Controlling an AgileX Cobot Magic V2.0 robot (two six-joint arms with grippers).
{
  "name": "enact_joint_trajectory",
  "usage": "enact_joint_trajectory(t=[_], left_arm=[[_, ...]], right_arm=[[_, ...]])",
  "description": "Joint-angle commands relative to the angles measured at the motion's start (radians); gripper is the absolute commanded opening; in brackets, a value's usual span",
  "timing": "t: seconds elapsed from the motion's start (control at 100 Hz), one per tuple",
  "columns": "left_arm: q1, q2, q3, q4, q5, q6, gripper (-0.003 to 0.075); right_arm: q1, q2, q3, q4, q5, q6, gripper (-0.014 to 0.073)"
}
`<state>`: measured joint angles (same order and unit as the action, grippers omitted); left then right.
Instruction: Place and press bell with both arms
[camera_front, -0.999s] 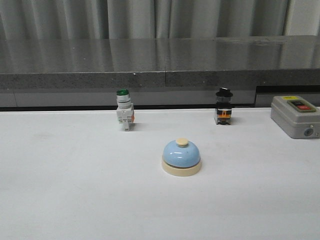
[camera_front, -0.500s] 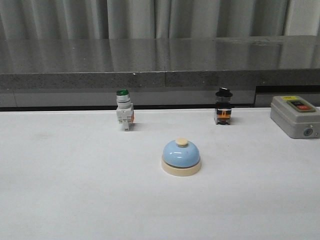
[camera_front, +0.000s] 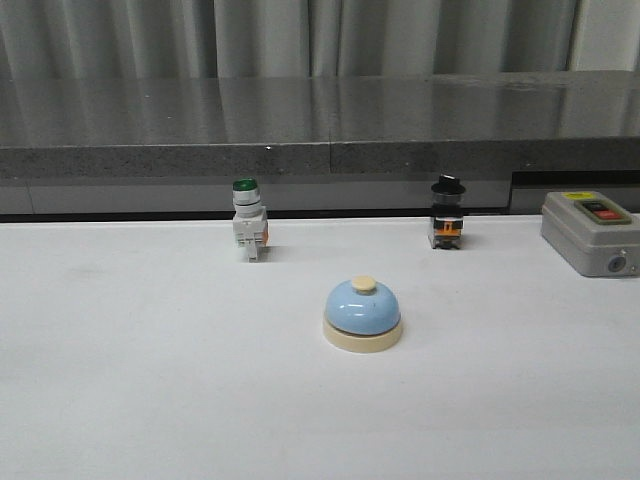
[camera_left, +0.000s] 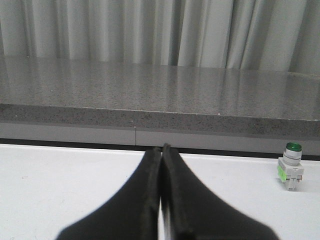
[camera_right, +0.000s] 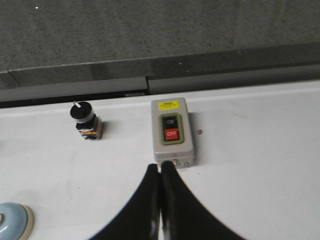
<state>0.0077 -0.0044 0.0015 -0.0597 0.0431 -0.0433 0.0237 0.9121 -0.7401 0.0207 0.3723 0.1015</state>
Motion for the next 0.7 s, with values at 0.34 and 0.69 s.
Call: enact_joint_trajectory(t=[0.34,0.69], left_arm=[[-0.008,-0.03,0.042,-0.008,-0.076,-0.009,-0.002],[-0.008,-0.03,0.042,-0.008,-0.076,-0.009,-0.002]], right_arm=[[0.259,0.395,-0.411,0.007,0.223,-0.043,-0.0058],[0.432,0.659,-0.607,0.007,0.389,-0.047,-0.0058]])
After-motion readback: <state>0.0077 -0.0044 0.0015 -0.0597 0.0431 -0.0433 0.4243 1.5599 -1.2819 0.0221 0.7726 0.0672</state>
